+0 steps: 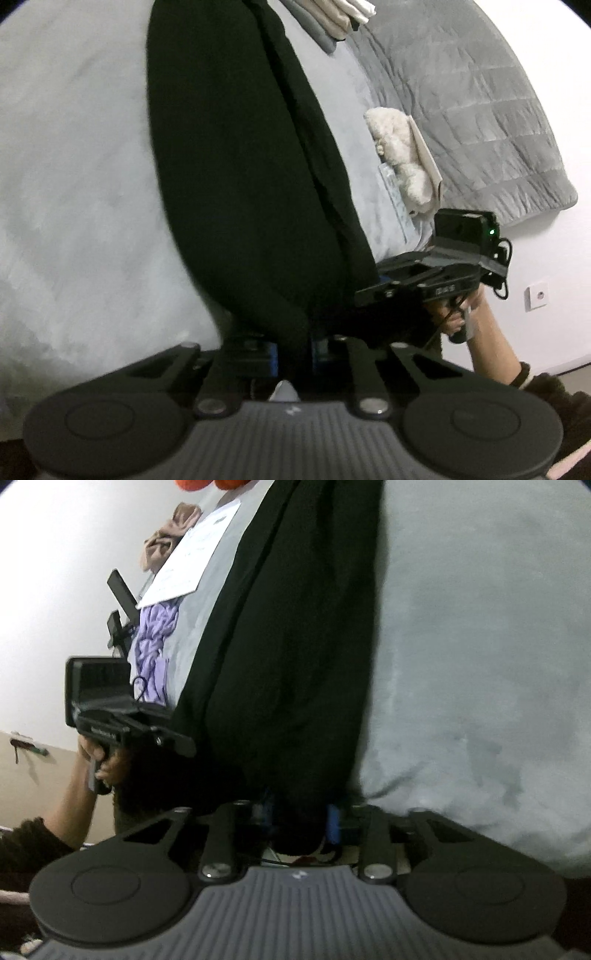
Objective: Fold clothes
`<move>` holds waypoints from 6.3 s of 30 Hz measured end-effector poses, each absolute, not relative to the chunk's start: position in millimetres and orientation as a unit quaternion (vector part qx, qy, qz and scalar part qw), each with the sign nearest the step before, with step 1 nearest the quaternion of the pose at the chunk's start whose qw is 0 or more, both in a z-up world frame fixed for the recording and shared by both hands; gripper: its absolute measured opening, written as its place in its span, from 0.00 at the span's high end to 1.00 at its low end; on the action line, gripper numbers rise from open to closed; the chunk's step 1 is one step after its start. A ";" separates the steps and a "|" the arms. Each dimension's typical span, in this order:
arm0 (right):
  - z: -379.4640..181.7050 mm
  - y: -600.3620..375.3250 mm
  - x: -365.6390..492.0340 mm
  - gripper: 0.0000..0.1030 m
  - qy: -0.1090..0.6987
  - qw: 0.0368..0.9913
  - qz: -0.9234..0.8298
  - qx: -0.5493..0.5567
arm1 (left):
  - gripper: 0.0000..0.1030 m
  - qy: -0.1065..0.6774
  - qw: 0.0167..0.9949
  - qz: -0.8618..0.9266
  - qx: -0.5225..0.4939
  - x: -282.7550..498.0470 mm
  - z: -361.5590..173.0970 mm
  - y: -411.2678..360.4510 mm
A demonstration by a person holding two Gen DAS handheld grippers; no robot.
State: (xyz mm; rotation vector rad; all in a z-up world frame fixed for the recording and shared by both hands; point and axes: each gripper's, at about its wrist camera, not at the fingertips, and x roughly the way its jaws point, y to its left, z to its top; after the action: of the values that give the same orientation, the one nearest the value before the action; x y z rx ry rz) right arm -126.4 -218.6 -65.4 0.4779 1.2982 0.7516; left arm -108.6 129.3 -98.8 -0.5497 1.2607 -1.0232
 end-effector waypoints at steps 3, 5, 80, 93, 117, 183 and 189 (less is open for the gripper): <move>-62.5 -224.6 -128.3 0.89 0.570 0.707 0.350 0.230 | 0.89 0.547 0.649 -0.461 -0.259 -107.0 -96.5 128.6; -56.2 -229.6 -127.6 0.89 0.554 0.710 0.360 0.243 | 0.89 0.541 0.645 -0.468 -0.269 -105.9 -95.0 128.1; -48.3 -251.6 -22.8 0.92 0.297 0.873 0.294 0.252 | 0.96 0.284 0.855 -0.347 -0.263 -12.2 -64.8 167.9; -52.7 -248.9 8.4 0.92 0.314 0.845 0.304 0.308 | 0.96 0.305 0.841 -0.328 -0.303 22.9 -64.9 162.3; -83.0 -275.0 65.6 0.82 0.356 0.810 0.249 0.395 | 0.89 0.363 0.838 -0.264 -0.312 89.8 -87.0 156.6; -27.0 -229.5 3.3 0.63 0.332 0.881 0.329 0.066 | 0.98 0.415 0.827 -0.337 -0.173 77.7 -9.8 5.2; -20.7 -242.9 5.9 0.56 0.306 0.883 0.351 0.063 | 0.98 0.410 0.824 -0.341 -0.190 74.8 -2.1 13.9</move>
State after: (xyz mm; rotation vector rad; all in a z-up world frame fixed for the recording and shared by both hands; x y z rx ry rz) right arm 5.9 -242.9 -20.7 0.1301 0.6369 0.7304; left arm 74.8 13.9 -2.1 -0.4043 0.8723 -0.7260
